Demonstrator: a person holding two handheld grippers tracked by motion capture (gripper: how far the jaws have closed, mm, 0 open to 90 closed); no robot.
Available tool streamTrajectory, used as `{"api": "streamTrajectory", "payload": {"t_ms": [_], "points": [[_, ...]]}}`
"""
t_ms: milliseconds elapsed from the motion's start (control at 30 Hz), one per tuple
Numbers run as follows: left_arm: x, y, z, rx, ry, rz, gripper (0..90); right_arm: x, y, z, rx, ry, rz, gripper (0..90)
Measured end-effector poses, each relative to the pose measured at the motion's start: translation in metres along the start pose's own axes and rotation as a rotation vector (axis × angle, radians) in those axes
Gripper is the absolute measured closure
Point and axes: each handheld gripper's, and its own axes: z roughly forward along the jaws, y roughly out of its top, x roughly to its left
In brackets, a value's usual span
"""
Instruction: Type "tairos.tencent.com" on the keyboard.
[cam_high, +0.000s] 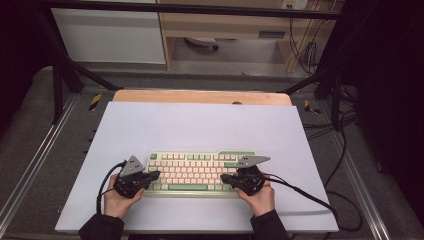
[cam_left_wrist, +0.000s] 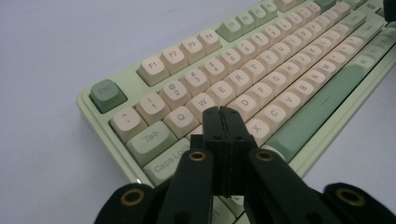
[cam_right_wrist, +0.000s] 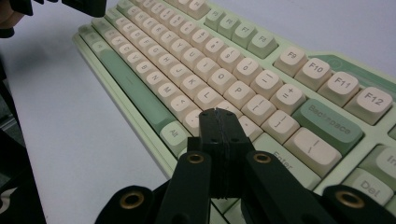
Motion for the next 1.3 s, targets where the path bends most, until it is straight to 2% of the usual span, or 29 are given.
{"api": "streamTrajectory", "payload": {"t_ms": [433, 633, 800, 1300], "points": [[0.005, -0.005, -0.006, 0.004, -0.003, -0.012, 89.8, 0.009, 0.010, 0.012, 0.018, 0.013, -0.016, 90.0], [0.006, -0.005, -0.006, 0.002, -0.002, -0.011, 89.8, 0.014, 0.015, 0.024, 0.020, 0.015, -0.029, 90.0], [0.007, -0.005, -0.007, 0.001, -0.003, -0.014, 89.8, 0.014, 0.013, 0.032, 0.033, 0.012, -0.026, 90.0], [0.007, -0.005, -0.006, 0.000, -0.005, -0.014, 89.8, 0.013, 0.009, 0.038, 0.055, 0.005, -0.031, 90.0]]}}
